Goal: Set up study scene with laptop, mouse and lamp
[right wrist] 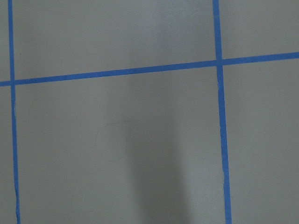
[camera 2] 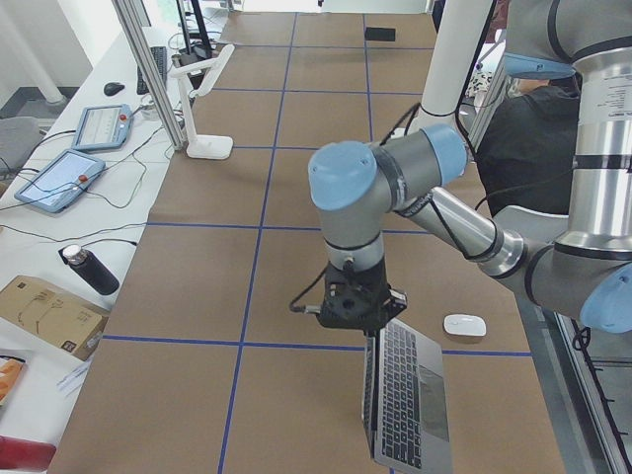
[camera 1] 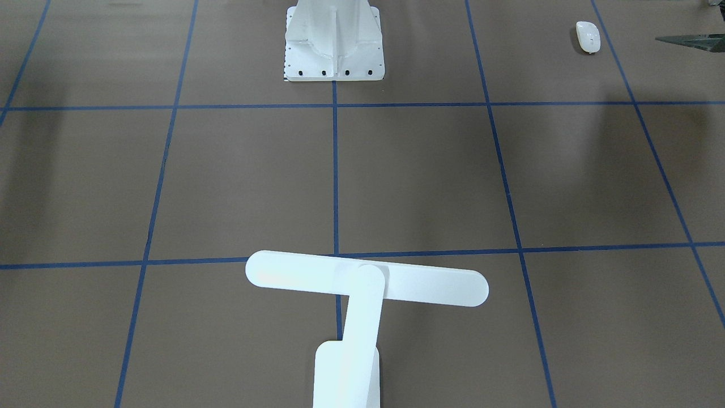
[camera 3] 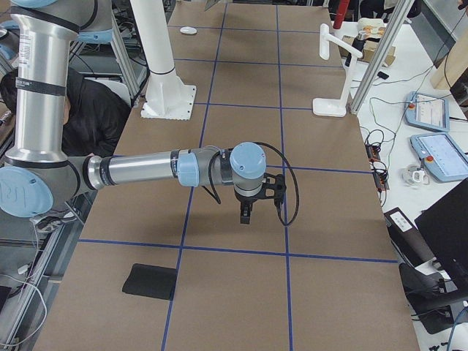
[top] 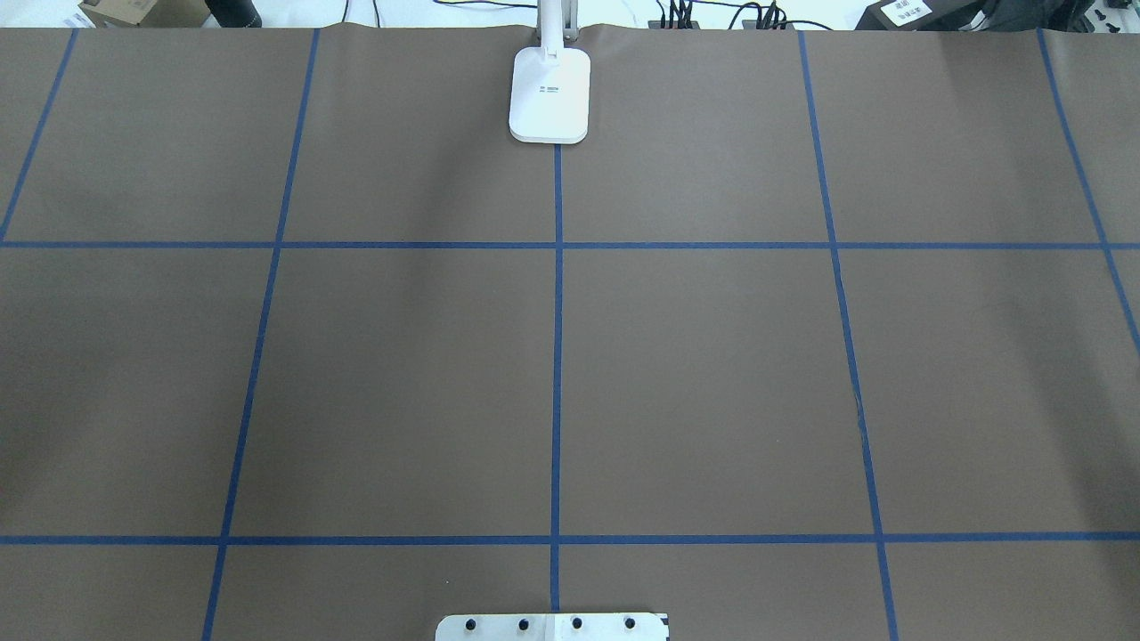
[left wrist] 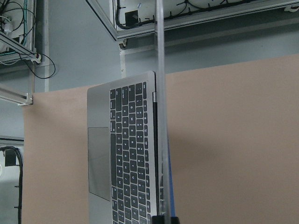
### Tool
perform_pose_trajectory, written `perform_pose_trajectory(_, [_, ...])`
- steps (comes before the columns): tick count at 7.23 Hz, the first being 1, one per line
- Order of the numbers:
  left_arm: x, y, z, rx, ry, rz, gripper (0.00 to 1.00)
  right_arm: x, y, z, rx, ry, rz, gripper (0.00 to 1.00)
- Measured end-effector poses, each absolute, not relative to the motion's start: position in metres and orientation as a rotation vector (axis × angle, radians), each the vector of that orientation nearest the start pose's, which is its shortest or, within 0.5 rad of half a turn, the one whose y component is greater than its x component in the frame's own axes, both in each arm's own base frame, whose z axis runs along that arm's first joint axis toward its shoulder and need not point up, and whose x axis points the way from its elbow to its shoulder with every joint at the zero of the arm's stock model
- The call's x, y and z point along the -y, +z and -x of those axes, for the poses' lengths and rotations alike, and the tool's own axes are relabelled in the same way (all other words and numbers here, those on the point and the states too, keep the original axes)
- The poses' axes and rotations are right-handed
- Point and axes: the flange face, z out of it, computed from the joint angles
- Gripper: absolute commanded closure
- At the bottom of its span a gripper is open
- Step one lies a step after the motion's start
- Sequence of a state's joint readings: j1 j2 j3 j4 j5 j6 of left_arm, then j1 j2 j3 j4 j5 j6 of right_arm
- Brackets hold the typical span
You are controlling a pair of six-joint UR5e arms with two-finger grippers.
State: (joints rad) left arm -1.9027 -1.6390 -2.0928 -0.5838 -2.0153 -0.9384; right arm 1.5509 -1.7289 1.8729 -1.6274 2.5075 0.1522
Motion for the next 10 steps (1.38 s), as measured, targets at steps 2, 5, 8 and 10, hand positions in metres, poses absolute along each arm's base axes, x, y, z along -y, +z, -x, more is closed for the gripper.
perform_pose_trajectory(2, [0.416, 0.429, 0.179, -0.339, -1.334, 0.558, 1.00, 0.423, 0.582, -0.045, 0.938, 0.090, 0.013, 0.01])
perform_pose_trajectory(5, [0.481, 0.327, 0.082, -0.366, -1.361, 0.596, 1.00, 0.423, 0.584, -0.045, 0.938, 0.095, 0.020, 0.01])
perform_pose_trajectory(8, [0.500, 0.252, -0.026, -0.407, -1.241, 0.601, 1.00, 0.418, 0.590, -0.044, 0.944, 0.107, 0.042, 0.01])
perform_pose_trajectory(10, [0.499, 0.214, -0.082, -0.452, -1.159, 0.630, 1.00, 0.418, 0.592, -0.044, 0.950, 0.122, 0.055, 0.01])
